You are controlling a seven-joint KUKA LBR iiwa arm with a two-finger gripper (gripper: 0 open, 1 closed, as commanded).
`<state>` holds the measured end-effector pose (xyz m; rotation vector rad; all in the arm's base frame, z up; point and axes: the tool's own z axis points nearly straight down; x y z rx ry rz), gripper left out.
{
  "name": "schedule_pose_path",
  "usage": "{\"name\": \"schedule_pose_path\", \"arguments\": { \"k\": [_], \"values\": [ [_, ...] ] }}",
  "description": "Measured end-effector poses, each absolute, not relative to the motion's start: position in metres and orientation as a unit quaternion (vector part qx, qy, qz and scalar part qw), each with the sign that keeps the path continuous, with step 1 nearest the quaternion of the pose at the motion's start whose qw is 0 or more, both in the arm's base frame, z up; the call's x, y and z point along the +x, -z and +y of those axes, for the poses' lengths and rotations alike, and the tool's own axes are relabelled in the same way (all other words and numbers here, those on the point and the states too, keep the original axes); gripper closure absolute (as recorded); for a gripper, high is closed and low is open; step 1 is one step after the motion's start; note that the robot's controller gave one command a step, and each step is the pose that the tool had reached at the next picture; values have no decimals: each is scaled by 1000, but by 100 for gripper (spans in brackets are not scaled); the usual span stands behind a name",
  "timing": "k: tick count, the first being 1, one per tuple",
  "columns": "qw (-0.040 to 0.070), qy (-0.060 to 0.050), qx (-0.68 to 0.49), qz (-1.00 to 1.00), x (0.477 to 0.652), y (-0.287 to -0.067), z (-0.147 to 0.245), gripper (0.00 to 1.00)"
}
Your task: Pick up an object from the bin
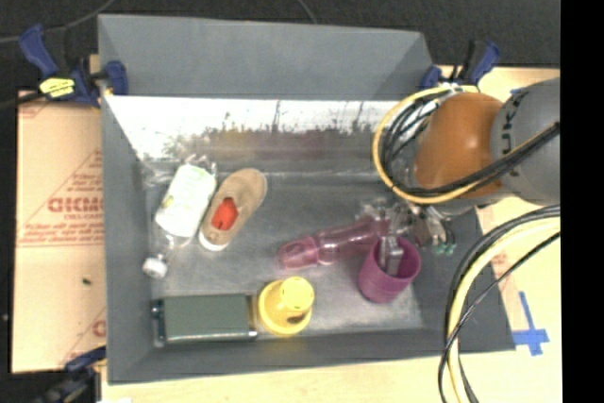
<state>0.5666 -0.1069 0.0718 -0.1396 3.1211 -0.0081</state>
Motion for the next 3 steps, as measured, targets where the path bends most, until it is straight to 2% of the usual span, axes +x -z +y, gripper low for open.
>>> {"name": "schedule_pose_path", "arguments": {
  "k": [2, 3],
  "values": [
    [9, 3, -46, 999, 567, -72, -107, 100],
    [12, 4, -54, 998, 572, -85, -115, 100]
  ]
}}
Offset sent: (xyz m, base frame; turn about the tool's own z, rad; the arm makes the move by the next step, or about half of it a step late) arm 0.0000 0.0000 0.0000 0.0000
